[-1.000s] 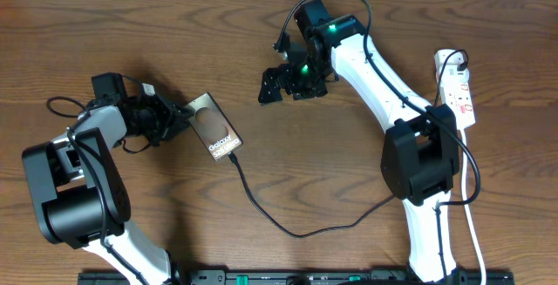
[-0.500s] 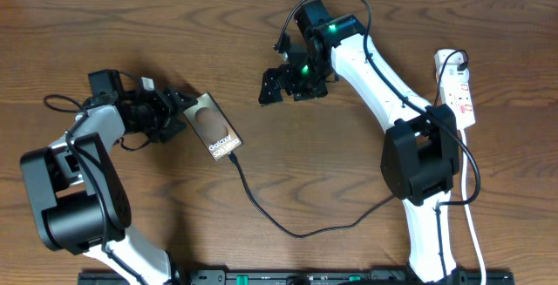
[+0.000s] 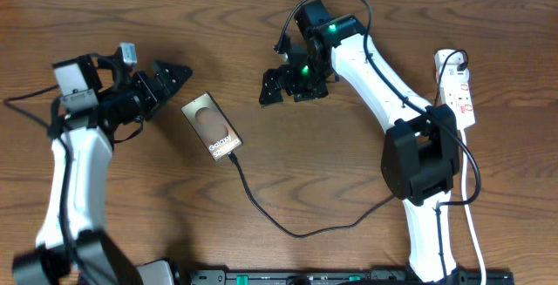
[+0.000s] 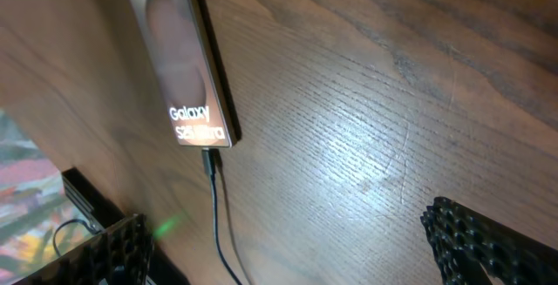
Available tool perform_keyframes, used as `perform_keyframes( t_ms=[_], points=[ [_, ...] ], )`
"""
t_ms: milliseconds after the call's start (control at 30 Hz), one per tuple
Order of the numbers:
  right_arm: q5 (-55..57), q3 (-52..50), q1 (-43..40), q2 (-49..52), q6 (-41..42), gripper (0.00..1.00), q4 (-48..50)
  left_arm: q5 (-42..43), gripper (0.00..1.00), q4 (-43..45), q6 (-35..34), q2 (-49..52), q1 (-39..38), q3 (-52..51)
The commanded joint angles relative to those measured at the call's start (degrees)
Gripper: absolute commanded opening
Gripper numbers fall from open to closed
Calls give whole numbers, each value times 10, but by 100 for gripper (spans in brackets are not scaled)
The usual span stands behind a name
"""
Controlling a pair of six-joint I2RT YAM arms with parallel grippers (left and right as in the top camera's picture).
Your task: Plug charger to phone and switch on socket
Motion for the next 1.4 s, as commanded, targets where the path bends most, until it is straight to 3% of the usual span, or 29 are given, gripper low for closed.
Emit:
perform_keyframes(
  t_ms=[0, 233, 367, 533, 767, 900, 1200, 1367],
  points=[
    [-4, 17, -17, -53, -3, 99, -1, 36, 98, -2, 24, -55, 1, 1],
    [37, 39, -76, -179, 10, 99, 3, 36, 98, -11, 32, -119, 1, 1],
    [139, 39, -136, -280, 59, 99, 9, 35, 98, -19, 38, -122, 1, 1],
    [263, 39, -236, -381, 64, 99, 11, 33, 98, -34, 54, -121, 1, 1],
    [311, 38, -378, -416, 7, 99, -9, 33, 98, -33, 60, -121, 1, 1],
    [247, 37, -446, -378, -31, 99, -16, 33, 98, -34, 69, -121, 1, 1],
    [-62, 37, -573, -204, -122, 99, -44, 33, 98, -38, 70, -121, 1, 1],
    [-157, 37, -596, -126, -233, 99, -82, 33, 98, -38, 75, -121, 1, 1]
  ],
)
